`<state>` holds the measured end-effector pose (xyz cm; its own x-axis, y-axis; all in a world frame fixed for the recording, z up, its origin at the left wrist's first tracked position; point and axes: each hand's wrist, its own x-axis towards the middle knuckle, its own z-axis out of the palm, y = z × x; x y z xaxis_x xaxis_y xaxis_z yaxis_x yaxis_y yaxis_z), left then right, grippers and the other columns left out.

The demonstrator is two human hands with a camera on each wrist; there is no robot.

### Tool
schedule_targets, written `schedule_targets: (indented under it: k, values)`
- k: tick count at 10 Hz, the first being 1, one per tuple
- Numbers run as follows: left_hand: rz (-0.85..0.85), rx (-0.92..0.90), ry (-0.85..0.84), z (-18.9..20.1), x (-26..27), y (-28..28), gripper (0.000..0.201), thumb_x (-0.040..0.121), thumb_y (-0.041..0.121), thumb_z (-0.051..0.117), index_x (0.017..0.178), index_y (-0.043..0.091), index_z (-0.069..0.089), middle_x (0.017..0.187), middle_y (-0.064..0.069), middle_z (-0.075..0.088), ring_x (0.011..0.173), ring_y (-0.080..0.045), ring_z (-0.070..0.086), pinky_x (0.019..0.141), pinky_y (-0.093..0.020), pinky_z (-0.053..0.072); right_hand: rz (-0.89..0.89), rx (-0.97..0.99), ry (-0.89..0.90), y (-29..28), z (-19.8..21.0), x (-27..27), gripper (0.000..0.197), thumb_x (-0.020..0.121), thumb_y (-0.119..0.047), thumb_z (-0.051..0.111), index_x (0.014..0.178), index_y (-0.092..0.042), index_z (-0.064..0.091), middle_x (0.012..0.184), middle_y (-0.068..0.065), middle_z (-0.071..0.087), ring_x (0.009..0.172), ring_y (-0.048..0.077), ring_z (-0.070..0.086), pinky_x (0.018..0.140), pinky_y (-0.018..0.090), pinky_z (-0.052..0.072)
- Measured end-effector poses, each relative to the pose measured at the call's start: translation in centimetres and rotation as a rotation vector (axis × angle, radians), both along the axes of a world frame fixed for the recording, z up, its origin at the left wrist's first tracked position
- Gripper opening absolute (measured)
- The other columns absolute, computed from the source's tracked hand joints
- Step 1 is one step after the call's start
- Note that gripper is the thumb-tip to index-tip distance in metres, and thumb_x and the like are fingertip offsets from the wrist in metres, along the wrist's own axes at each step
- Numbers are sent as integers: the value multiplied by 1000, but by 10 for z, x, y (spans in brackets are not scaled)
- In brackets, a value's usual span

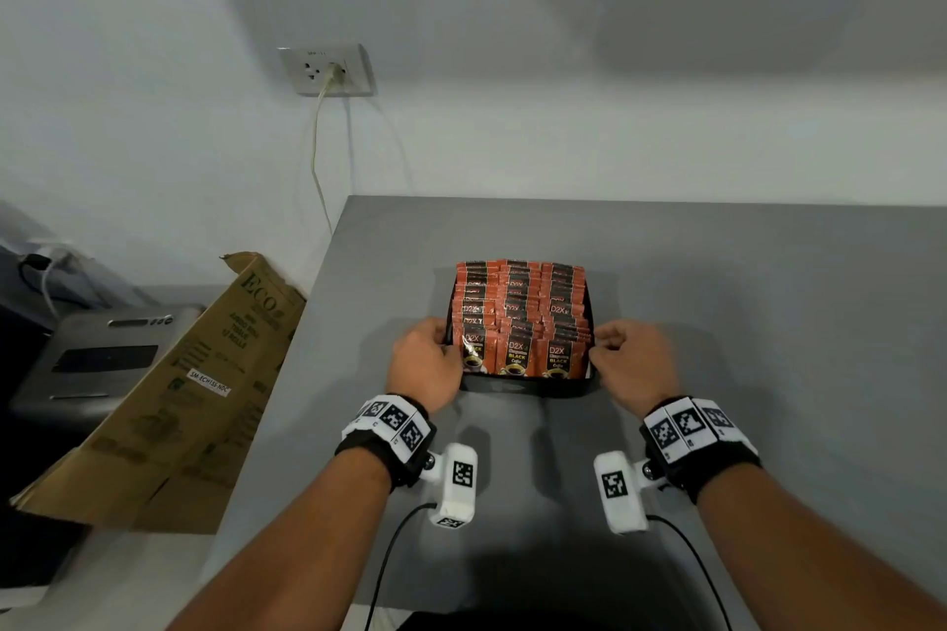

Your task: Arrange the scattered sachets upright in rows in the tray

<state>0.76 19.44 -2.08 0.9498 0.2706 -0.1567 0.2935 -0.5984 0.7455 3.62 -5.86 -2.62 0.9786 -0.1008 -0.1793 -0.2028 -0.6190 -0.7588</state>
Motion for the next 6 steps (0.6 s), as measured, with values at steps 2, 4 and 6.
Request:
schedule_targets:
  k: [2, 4, 6]
  values:
    - [27, 41, 12, -4, 5, -1, 14, 91, 18, 56, 104, 17, 59, 98, 1, 66, 87, -16, 64, 77, -34, 55, -5, -31, 19, 2, 0, 1, 18, 87, -11, 66, 105, -11, 69, 91, -1, 69, 79, 8, 63, 64, 15, 41]
    - [19, 23, 31, -6, 5, -1, 17, 91, 20, 54, 108, 20, 57, 106, 1, 66, 94, -16, 63, 82, -34, 53, -19, -33, 13, 2, 1, -1, 19, 87, -13, 68, 107, -11, 68, 97, 2, 71, 84, 12, 64, 75, 22, 48]
    - [30, -54, 25, 0, -6, 10, 36, 90, 29, 59, 124, 20, 50, 118, 2, 57, 103, -17, 60, 93, -37, 51, -16, 7, -54, -5, 16, -15, 32, 90, -30, 70, 118, -19, 61, 109, -6, 61, 96, 11, 59, 74, 19, 42]
